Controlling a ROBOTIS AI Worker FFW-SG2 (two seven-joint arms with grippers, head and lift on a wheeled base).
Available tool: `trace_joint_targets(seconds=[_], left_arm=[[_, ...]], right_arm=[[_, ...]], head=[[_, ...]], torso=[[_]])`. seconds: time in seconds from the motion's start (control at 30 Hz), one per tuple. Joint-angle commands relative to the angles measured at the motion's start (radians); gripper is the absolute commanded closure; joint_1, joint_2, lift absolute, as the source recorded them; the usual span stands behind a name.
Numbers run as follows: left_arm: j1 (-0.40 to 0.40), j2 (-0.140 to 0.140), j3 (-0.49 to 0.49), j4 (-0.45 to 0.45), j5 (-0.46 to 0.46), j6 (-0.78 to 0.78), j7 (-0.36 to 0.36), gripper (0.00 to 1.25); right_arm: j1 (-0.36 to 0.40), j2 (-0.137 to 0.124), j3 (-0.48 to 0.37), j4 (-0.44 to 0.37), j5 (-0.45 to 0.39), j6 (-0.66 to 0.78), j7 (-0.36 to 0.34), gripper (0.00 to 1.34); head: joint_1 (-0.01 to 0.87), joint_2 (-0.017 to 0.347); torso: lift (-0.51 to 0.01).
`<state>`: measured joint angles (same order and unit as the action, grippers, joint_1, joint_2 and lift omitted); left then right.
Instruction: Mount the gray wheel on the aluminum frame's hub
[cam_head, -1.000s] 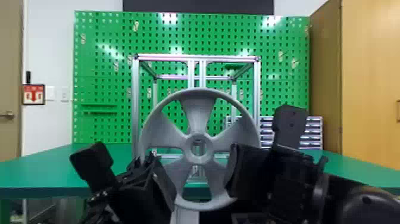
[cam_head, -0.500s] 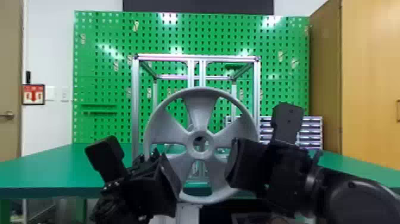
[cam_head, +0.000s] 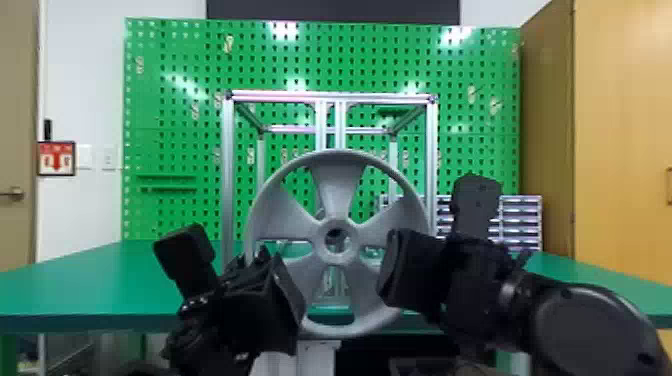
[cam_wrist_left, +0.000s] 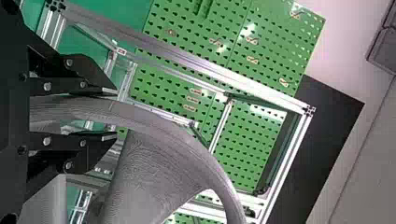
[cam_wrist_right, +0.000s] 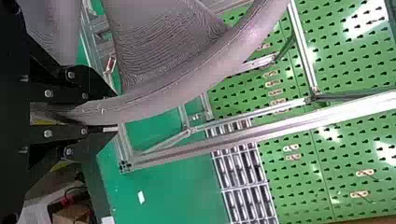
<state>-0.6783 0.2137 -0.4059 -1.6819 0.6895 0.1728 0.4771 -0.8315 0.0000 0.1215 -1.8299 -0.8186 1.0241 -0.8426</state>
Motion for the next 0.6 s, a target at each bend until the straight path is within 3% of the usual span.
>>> trace_joint_targets(seconds=[0.0,0.57], left_arm=[[-0.012,-0.004,0.001,0.039,-0.004,-0.027,-0.018,0.89],[-0.038,-0.017,-0.001,0.12,-0.039,-0.087,-0.071,0.89]], right_arm=[[-0.006,0.001,0.001,0.006,0.024,-0.012,0.017,1.15],[-0.006,0.001,0.009,0.058,0.157,-0.087,0.155,1.14]], head=[[-0.005,0.006],[-0.005,0.006]], torso=[[-0.499],[-0.499]])
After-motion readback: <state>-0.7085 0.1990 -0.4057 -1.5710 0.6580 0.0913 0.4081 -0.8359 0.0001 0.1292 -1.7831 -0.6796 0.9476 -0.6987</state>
